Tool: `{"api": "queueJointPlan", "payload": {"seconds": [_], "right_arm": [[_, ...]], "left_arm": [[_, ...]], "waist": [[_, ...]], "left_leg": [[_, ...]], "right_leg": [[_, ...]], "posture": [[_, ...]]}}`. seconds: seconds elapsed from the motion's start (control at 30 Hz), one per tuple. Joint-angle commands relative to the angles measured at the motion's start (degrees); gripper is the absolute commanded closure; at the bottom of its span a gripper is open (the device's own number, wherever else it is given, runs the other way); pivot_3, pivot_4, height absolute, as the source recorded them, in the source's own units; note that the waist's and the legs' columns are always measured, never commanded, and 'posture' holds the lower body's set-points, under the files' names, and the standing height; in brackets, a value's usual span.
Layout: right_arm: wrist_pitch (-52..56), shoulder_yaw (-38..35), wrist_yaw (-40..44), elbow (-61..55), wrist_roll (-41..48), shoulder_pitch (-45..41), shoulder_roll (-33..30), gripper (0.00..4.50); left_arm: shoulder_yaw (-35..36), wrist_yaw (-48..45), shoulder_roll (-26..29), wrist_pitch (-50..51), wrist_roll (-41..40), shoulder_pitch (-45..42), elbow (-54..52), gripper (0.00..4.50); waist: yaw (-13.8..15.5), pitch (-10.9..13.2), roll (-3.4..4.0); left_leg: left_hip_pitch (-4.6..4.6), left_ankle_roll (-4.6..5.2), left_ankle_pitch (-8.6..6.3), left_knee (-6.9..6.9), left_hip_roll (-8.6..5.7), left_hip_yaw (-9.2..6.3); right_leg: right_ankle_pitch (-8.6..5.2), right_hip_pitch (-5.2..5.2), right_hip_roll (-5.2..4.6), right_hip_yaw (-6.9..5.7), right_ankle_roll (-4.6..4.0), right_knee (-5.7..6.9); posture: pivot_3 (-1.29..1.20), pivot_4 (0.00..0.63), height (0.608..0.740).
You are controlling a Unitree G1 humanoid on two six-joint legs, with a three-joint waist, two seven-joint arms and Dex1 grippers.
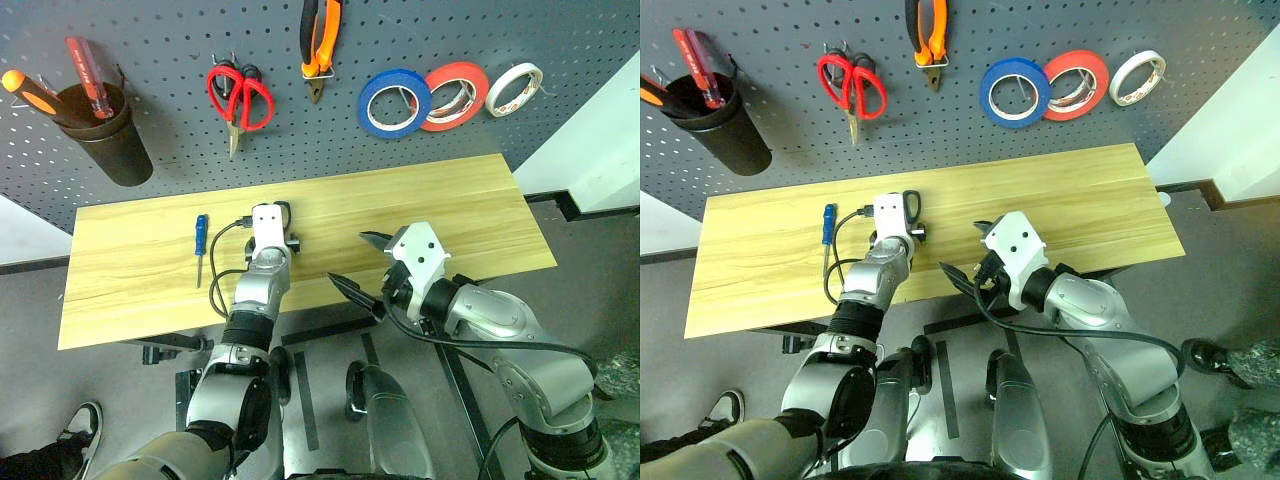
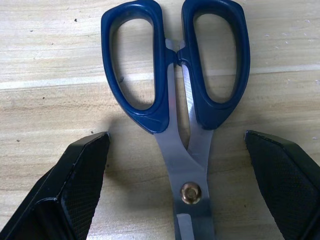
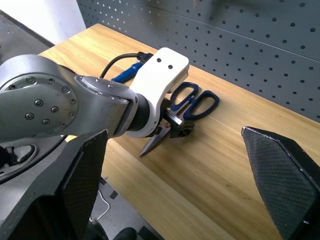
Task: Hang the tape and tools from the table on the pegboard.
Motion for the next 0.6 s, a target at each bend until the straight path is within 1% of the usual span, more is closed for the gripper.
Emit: {"api": "queueJointPlan", "payload": {"seconds": [0.03,0.43,0.5,0.6], "right_arm": [[-1.2,-0.6,-0.5,-2.9,0.2,0.2,-0.2,0.03],[-1.4,-0.5,-2.2,-2.7,-0.1,-0.3,0.0,0.03],[-1.3,-0.4,-2.6,-2.9,-0.1,-0.3,0.1,0.03],[-1.3,-0.3,-3.1,-3.0,-0.1,-0.4,0.2,0.03]], "left_arm": [[-0.6,0.4,0.0,1.4,0.5,0.1,1.0,0.00],[-1.8,-0.5,-0.3,3.8,1.0,1.5,4.3,0.00],[-1.9,-0.2,-0.3,4.4,1.3,1.5,5.3,0.00],[-2.0,-0.3,-0.3,4.3,1.4,1.6,5.8,0.00]], "waist": [[0.0,0.0,0.00],[0.0,0.0,0.00],[0.0,0.0,0.00],[0.0,0.0,0.00]], "left_leg": [[0.00,0.00,0.00,0.00,0.00,0.00],[0.24,0.00,-0.02,-0.04,-0.01,-0.05],[0.40,0.00,-0.03,-0.09,0.00,-0.08],[0.69,-0.07,-0.12,-0.27,0.01,-0.16]], "right_leg": [[0.00,0.00,0.00,0.00,0.00,0.00],[-0.01,0.32,-0.06,-0.09,0.00,-0.10],[-0.01,0.51,-0.07,-0.15,0.00,-0.21],[-0.02,0.96,-0.16,-0.32,-0.03,-0.73]], "posture": [[-0.03,0.360,0.717],[-0.03,0.363,0.717],[-0.03,0.364,0.717],[-0.03,0.364,0.717]]}}
